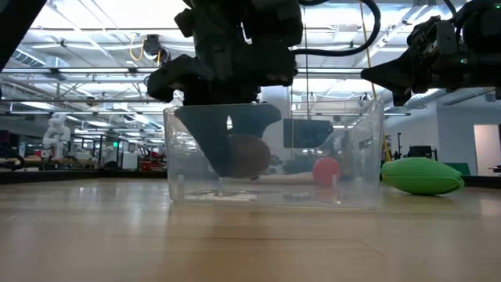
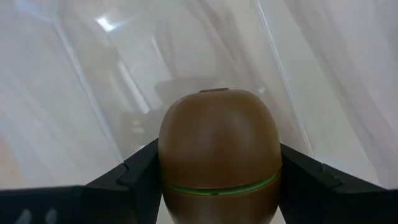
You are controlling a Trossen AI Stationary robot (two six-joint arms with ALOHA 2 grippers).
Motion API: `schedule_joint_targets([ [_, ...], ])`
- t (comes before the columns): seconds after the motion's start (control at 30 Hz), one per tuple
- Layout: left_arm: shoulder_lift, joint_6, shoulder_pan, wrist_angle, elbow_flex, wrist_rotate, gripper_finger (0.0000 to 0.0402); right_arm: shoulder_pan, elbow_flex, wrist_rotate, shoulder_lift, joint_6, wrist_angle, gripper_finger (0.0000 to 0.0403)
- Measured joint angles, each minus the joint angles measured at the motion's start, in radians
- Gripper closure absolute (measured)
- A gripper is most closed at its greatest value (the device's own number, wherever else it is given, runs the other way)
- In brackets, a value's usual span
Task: Pick and placing Produce into tupperware
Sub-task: Put the kiwi into the transparent bin
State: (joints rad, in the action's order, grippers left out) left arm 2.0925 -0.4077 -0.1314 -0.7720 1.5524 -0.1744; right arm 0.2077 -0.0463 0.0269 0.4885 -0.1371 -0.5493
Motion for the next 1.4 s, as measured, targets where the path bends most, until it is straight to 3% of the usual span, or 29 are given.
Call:
schedule_joint_targets([
  [0.7, 0.029, -0.066, 0.008, 0.012, 0.000, -0.060, 0.0160, 0.000, 0.000, 0.000, 0.000, 0.000, 0.000, 0.0403],
  [1.2, 0.029, -0.030, 0.008, -0.001, 0.000, -0.063, 0.0160, 0.000, 0.000, 0.000, 0.000, 0.000, 0.000, 0.0403],
  [1.4, 0.029, -0.006, 0.008, -0.014, 0.000, -0.087, 0.0141, 0.000, 0.000, 0.000, 0.000, 0.000, 0.000, 0.0403],
])
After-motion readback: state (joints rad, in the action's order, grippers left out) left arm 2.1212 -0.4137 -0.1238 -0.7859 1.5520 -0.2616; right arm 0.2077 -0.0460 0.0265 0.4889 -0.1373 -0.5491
